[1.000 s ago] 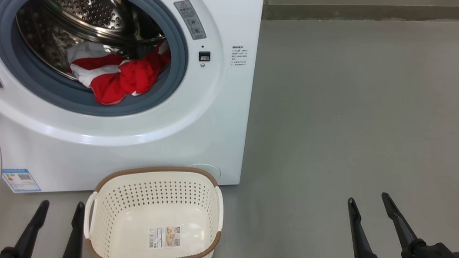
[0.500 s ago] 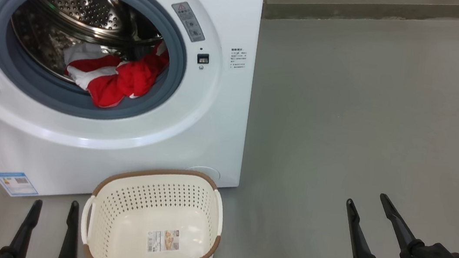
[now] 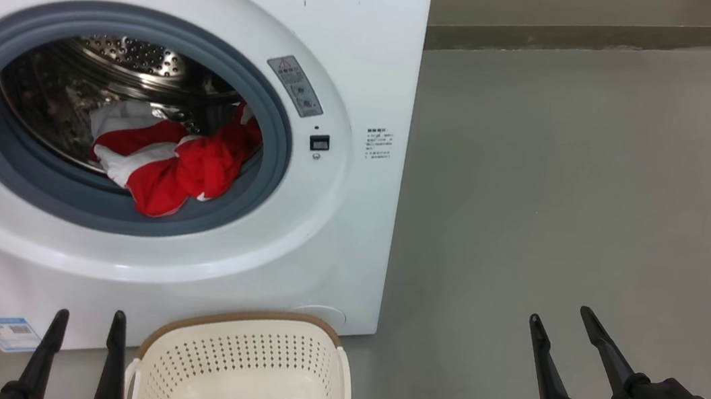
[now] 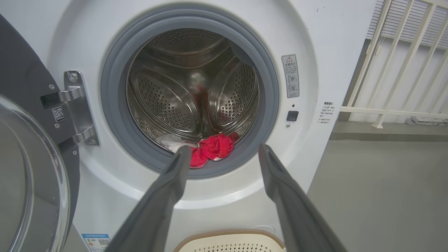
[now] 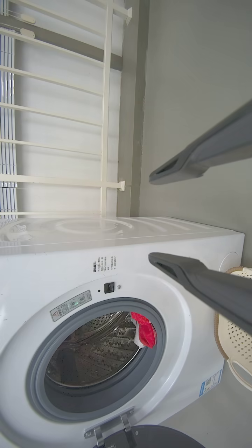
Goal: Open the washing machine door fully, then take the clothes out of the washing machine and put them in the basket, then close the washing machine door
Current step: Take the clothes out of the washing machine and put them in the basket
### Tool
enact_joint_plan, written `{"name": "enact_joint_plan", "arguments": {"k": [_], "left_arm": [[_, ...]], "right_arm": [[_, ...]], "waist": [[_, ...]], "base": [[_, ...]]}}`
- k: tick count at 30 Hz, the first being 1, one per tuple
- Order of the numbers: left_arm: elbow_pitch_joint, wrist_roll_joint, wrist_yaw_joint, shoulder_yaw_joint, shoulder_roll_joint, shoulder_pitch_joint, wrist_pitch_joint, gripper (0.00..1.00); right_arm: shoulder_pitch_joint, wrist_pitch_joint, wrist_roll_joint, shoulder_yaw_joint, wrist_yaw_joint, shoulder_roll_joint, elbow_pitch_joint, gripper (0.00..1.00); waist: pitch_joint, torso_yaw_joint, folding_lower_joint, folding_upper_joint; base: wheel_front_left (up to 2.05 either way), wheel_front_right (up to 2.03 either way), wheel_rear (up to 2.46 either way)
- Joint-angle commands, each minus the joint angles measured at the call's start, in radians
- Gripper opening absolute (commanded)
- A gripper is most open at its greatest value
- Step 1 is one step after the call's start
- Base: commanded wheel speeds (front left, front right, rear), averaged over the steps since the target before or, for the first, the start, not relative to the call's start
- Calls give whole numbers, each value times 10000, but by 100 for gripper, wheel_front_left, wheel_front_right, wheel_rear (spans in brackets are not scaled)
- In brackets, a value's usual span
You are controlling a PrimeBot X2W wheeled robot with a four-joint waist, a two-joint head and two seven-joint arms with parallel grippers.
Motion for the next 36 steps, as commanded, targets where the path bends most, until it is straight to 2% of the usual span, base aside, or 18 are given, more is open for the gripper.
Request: {"name": "enact_joint_plan", "arguments": {"k": [1,26,33,36], "left_arm": [[-271,-8,-12,290,136,-209,-25,100],[-204,-47,247,288,50,-324,-59,100],[97,-226,235,282,16,-781,-61,100],[309,-178,379,316,11,-1096,-61,100]], "right_arm": [[-330,-65,39,229,46,-155,-227,100],[-314,-65,1,336,46,-271,-341,100],[-380,-65,-1,444,46,-289,-405,100],[-415,-65,-2,550,46,-338,-403,100]], "waist": [[2,3,0,0],[32,71,0,0],[281,156,0,0],[419,189,0,0]], "base": [[86,-86,0],[9,-9,0],[0,0,0],[0,0,0]]}}
